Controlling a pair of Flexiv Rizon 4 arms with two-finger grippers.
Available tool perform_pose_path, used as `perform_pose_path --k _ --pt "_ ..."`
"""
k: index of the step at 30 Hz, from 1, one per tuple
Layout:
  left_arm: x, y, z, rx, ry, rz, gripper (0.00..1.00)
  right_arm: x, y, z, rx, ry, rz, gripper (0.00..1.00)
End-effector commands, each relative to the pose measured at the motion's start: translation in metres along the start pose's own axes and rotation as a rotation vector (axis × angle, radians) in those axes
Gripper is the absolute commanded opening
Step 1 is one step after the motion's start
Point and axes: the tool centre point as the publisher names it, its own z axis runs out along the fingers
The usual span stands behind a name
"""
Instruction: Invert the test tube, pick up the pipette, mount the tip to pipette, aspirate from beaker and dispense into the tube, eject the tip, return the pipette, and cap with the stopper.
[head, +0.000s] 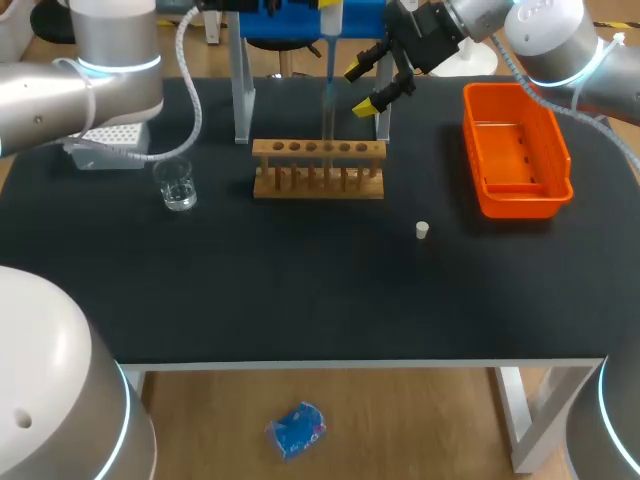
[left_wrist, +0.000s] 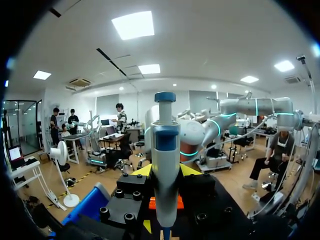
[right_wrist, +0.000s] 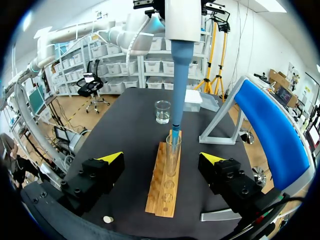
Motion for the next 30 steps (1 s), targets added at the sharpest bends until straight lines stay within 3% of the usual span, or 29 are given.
perform_pose_path --k 1,30 --pt "0.001 0.004 0.000 0.005 0.000 -0.004 0.00 -0.001 0.000 -0.001 0.002 0.004 0.000 1.00" --pt "0.005 0.016 0.004 0.015 -0.001 -0.028 0.00 -0.001 0.000 -0.001 0.002 0.004 0.000 1.00"
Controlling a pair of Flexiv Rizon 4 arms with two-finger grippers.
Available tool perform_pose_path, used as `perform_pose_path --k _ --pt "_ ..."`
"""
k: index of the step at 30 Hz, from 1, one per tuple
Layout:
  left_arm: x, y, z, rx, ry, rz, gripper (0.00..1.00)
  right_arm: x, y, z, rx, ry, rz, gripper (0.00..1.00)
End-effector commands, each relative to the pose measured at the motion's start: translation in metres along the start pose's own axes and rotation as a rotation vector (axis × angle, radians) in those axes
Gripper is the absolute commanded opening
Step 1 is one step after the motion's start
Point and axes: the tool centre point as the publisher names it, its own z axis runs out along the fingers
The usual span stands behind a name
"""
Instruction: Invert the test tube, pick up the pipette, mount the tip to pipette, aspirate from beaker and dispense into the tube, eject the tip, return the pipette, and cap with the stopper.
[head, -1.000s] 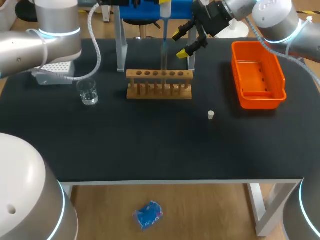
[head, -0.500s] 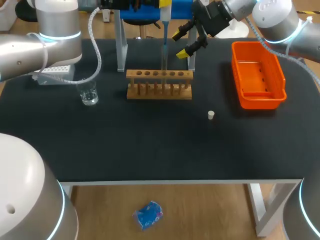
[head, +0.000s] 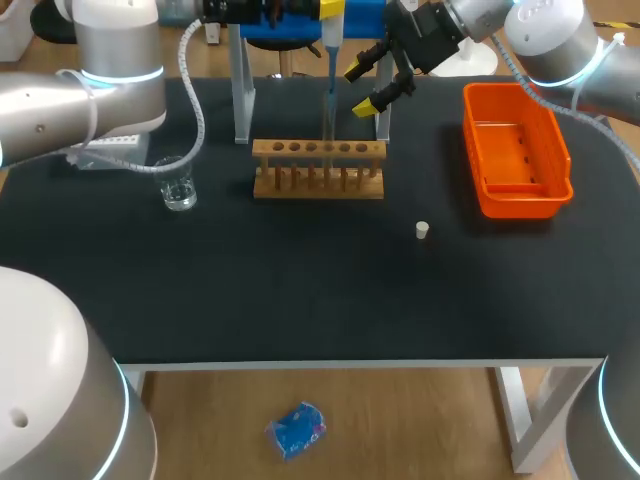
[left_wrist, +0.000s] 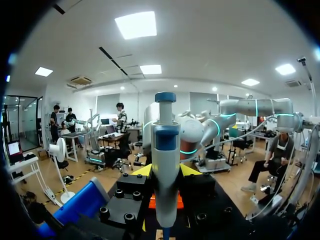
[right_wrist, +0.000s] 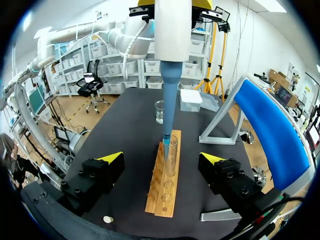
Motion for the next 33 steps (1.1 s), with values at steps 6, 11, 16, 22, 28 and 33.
perform_pose_path --k 6,11,16,22,28,33 --pt "-0.001 0.006 0.001 0.006 -0.003 -0.009 0.00 -0.001 0.000 -0.001 0.002 0.004 0.000 1.00" --pt "-0.001 0.008 0.002 0.010 -0.004 -0.013 0.00 -0.001 0.000 -0.001 0.002 0.004 0.000 1.00" --pt "0.000 0.010 0.001 0.014 -0.005 -0.014 0.00 -0.001 0.000 -0.001 0.002 0.004 0.000 1.00" --pt "0.000 0.012 0.001 0.017 -0.006 -0.020 0.00 -0.001 0.000 -0.001 0.002 0.004 0.000 1.00" --pt "0.001 0.014 0.001 0.018 -0.008 -0.024 0.00 -0.001 0.000 -0.001 0.002 0.004 0.000 1.00" --pt "0.001 0.016 0.001 0.020 -0.008 -0.027 0.00 -0.001 0.000 -0.001 0.002 0.004 0.000 1.00"
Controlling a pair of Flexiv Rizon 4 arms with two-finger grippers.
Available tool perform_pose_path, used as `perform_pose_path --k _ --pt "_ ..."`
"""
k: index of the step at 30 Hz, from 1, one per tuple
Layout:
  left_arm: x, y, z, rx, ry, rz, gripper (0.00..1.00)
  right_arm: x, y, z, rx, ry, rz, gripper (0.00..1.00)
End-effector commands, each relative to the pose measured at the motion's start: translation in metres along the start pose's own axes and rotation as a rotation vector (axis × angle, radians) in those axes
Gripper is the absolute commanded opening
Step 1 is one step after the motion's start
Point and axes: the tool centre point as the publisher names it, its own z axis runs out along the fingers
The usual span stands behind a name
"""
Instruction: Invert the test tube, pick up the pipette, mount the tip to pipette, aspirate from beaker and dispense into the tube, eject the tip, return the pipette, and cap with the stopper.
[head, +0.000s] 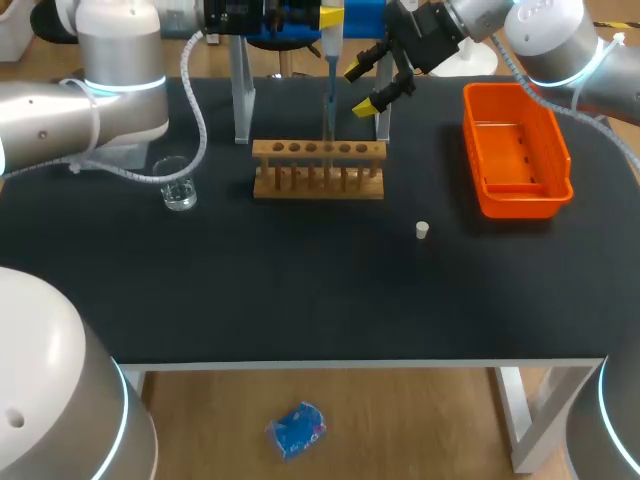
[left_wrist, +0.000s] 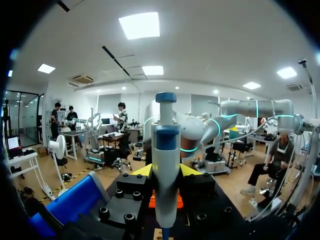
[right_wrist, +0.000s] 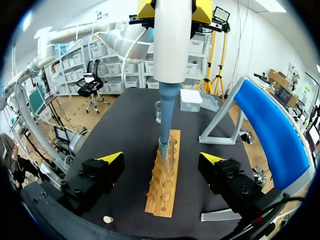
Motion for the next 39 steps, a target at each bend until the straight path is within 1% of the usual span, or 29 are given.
perform_pose_path --k 1,12,16,39 --pt "0.0013 0.0014 0.0012 0.000 -0.004 0.001 0.00 -0.0009 0.0001 -0.0009 0.002 0.004 0.000 1.00" --pt "0.0015 0.0040 0.0020 0.001 -0.007 -0.003 0.00 -0.0009 0.0001 -0.0009 0.002 0.004 0.000 1.00" --pt "0.0010 0.0032 0.0014 0.002 -0.021 0.001 0.00 -0.0009 0.0001 -0.0009 0.002 0.004 0.000 1.00" --pt "0.0010 0.0032 0.0014 0.002 -0.021 0.001 0.00 -0.0009 0.0001 -0.0009 0.002 0.004 0.000 1.00"
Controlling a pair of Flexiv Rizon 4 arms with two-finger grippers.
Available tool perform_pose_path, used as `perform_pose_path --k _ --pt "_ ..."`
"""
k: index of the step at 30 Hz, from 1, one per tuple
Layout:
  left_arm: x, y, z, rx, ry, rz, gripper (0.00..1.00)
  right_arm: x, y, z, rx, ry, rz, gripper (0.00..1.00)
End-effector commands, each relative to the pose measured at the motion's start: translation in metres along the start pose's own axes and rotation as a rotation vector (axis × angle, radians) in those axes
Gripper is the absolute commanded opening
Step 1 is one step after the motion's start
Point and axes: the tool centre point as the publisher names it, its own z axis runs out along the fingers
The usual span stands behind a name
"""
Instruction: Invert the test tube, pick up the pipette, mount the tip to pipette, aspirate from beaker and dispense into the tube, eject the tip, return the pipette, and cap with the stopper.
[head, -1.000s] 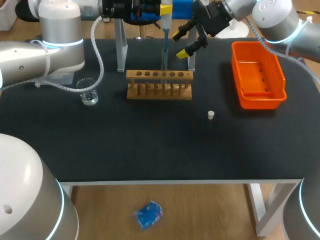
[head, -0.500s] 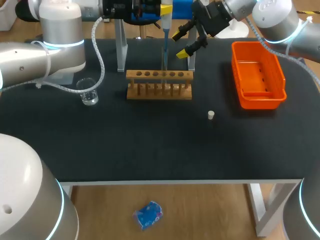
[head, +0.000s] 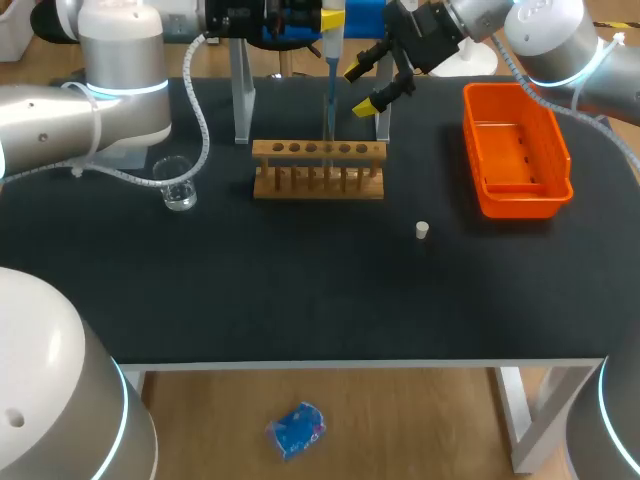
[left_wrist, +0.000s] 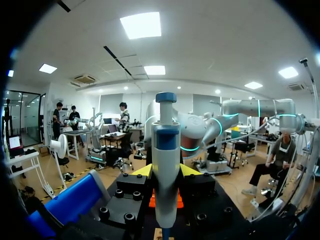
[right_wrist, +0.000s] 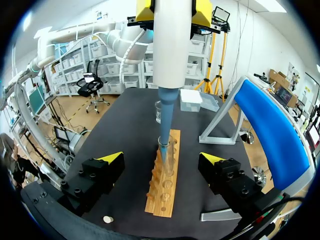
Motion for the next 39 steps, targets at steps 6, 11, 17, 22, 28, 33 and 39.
perform_pose_path --k 6,11,17,22,28,33,39 --pt "0.001 0.000 0.000 0.003 -0.002 0.001 0.00 -0.001 0.000 -0.001 0.002 0.004 0.000 1.00" --pt "0.001 0.000 0.000 0.003 -0.002 0.001 0.00 0.000 0.002 -0.017 0.002 -0.009 -0.019 1.00" --pt "0.001 0.000 0.000 0.003 -0.002 0.001 0.00 0.002 0.006 -0.051 -0.010 -0.035 -0.036 1.00" --pt "0.001 0.000 0.000 0.003 -0.002 0.001 0.00 0.005 0.017 -0.080 -0.030 -0.063 -0.058 1.00" --pt "0.001 0.000 0.000 0.003 -0.002 0.001 0.00 0.004 0.038 -0.114 -0.042 -0.068 -0.087 1.00" --pt "0.001 0.000 0.000 0.003 -0.002 0.001 0.00 0.001 0.062 -0.142 -0.069 -0.074 -0.112 1.00" --pt "0.001 0.000 0.000 0.003 -0.002 0.001 0.00 -0.003 0.095 -0.170 -0.090 -0.073 -0.144 1.00"
